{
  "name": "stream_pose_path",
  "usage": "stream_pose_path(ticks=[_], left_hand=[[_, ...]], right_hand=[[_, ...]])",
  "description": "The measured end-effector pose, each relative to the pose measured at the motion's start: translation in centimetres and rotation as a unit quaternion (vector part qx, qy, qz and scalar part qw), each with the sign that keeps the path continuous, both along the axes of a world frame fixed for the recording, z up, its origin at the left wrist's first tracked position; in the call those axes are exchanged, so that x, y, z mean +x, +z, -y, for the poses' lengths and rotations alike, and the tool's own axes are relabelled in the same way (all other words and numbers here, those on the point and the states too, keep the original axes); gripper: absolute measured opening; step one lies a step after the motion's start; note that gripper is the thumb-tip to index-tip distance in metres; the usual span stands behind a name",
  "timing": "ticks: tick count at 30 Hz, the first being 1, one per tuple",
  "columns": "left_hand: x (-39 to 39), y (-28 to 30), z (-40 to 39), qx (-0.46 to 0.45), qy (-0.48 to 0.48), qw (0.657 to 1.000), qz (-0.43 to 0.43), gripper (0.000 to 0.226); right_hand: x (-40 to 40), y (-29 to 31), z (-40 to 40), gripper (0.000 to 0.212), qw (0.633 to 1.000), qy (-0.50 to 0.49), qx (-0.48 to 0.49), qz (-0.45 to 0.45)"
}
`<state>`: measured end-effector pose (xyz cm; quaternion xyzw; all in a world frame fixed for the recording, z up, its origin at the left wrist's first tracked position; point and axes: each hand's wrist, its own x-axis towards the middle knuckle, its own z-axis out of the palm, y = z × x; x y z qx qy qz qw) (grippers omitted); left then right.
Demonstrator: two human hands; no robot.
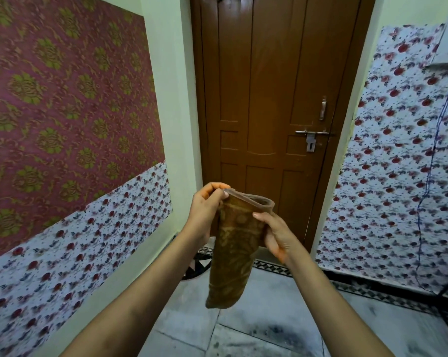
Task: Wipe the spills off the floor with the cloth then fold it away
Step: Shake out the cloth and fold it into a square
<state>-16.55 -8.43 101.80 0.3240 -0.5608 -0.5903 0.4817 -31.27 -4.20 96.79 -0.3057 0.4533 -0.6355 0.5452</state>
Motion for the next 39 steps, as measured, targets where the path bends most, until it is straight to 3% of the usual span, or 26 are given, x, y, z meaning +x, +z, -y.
stream_pose_path(ticks=[2,5,8,10,13,16,18,21,23,28,35,37,39], left_hand=[[0.5,0.2,0.3,0.003,0.0,1.0,0.002,0.016],[1.8,0.0,1.6,-0.007,-0.022,0.999,0.034,0.022],[3.2,0.2,2.4,0.001,-0.115,0.989,0.088,0.021],[3.9,0.9,2.6,0.003,-0.174,0.977,0.123,0.036],[4.1,2.3,2.5,-0.036,-0.215,0.951,0.22,0.042],[3.1,3.4,1.2,-0.108,-0.216,0.899,0.365,0.055],[2.1,3.6,0.7,-0.152,-0.195,0.882,0.402,0.044],[1.5,4.4,0.5,-0.169,-0.155,0.889,0.395,0.021],[1.3,5.2,0.5,-0.165,-0.154,0.894,0.387,0.02],[0.9,7.6,-0.4,-0.148,-0.176,0.916,0.329,0.012],[3.2,9.9,0.8,-0.129,-0.07,0.942,0.301,0.011],[3.6,9.9,1.0,-0.135,-0.051,0.935,0.324,0.014],[3.8,9.9,0.9,-0.152,-0.027,0.929,0.337,0.015]], right_hand=[[-0.1,0.2,-0.1,0.027,0.999,-0.007,-0.039,0.024],[-0.2,0.6,-0.2,0.016,0.996,-0.041,-0.071,-0.016],[0.1,1.3,-0.5,0.012,0.994,-0.041,-0.091,-0.038],[0.3,1.7,-0.5,0.013,0.993,-0.033,-0.103,-0.051],[0.7,1.9,-0.6,0.012,0.99,-0.036,-0.11,-0.083],[0.9,2.0,-0.8,0.011,0.985,-0.043,-0.109,-0.13],[0.9,1.9,-0.9,0.013,0.982,-0.048,-0.106,-0.149],[0.7,1.7,-1.4,0.027,0.984,-0.066,-0.094,-0.136],[0.3,1.6,-2.0,0.039,0.987,-0.044,-0.089,-0.127],[1.0,-0.5,-3.4,0.036,0.988,0.043,-0.044,-0.142],[-0.2,-5.8,-5.4,0.057,0.986,0.014,0.063,-0.155],[-0.8,-6.9,-5.9,0.042,0.982,0.001,0.09,-0.164],[-1.0,-8.0,-6.2,0.013,0.973,-0.023,0.131,-0.191]])
